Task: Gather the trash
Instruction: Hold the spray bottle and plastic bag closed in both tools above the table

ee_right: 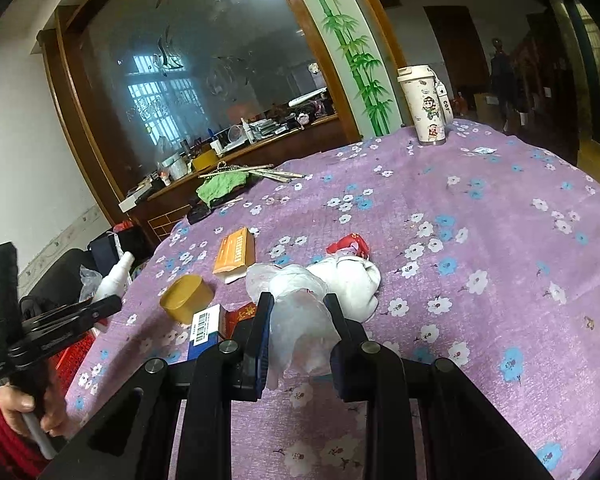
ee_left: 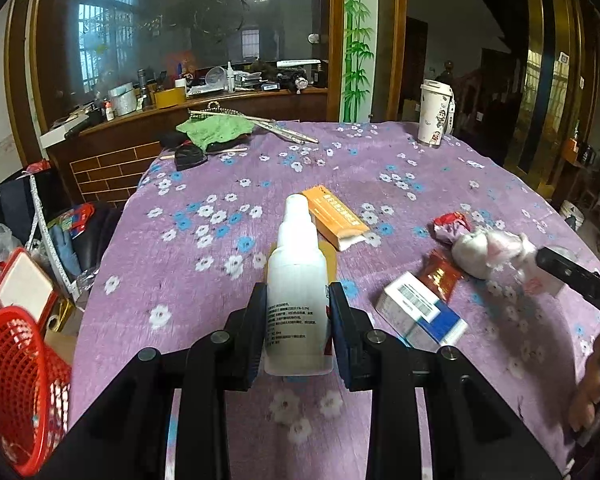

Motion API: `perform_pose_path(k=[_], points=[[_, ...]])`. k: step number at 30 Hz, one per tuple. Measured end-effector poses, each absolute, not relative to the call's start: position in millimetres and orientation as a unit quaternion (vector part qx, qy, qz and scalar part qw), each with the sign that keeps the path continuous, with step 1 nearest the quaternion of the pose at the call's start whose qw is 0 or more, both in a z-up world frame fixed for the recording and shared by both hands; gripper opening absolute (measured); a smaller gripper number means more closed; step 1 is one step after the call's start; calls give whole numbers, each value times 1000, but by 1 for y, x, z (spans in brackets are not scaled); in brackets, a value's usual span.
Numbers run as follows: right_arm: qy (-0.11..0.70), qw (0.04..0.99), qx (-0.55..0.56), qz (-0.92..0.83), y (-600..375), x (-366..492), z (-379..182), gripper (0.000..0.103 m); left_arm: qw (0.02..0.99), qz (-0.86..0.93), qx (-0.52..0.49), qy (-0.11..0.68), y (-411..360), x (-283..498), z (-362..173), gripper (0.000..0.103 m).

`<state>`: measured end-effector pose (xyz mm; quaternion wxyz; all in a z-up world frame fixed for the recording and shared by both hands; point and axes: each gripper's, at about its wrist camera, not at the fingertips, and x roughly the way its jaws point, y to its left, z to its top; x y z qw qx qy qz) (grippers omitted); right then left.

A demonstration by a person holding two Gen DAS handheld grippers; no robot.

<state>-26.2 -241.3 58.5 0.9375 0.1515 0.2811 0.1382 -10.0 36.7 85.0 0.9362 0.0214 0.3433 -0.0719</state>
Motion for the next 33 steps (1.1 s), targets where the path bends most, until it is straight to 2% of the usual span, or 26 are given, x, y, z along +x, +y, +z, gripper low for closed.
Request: perform_pose_path(k=[12,22,33], points=[[281,939,131,146,-231,-30,59,26,941,-92,-6,327,-1,-24,61,29],[283,941,110,152,-223,-29,59,26,944,-73,-26,320,13,-16,54,29],[283,941,107,152,-223,-29,58,26,945,-89,0,314,0,-23,54,29]])
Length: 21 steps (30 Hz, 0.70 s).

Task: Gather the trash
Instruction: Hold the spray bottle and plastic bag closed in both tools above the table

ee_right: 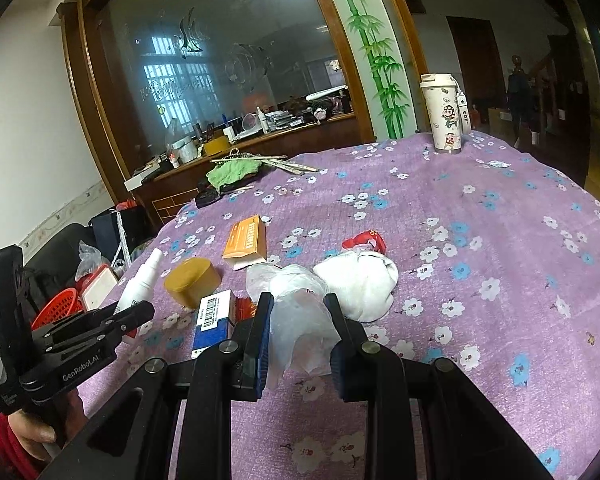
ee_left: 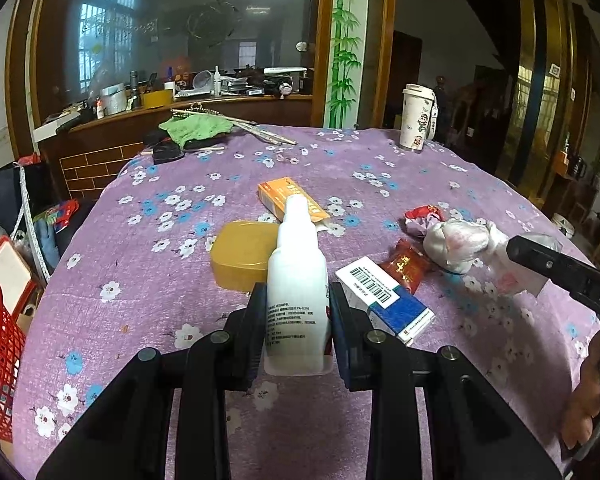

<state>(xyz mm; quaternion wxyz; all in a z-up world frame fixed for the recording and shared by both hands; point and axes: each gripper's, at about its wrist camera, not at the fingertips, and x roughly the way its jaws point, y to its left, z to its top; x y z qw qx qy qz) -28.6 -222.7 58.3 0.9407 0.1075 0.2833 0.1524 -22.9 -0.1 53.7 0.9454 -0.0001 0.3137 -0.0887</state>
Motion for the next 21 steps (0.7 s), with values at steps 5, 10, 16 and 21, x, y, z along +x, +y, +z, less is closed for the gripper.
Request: perform_pose_path(k=[5,10,16,21], points=[[285,941,104,151,-222,-29,58,26,946,-89,-3,312,0,-23,54,29],[283,941,108,150,-224,-29,58,26,946,-89,-2,312,0,-23,54,28],[283,940,108,154,-223,-30,59,26,945,-88,-3,314,1,-23,53,29],[283,941,109,154,-224,-31,59,26,946,-88,0,312,0,-23,53,29]])
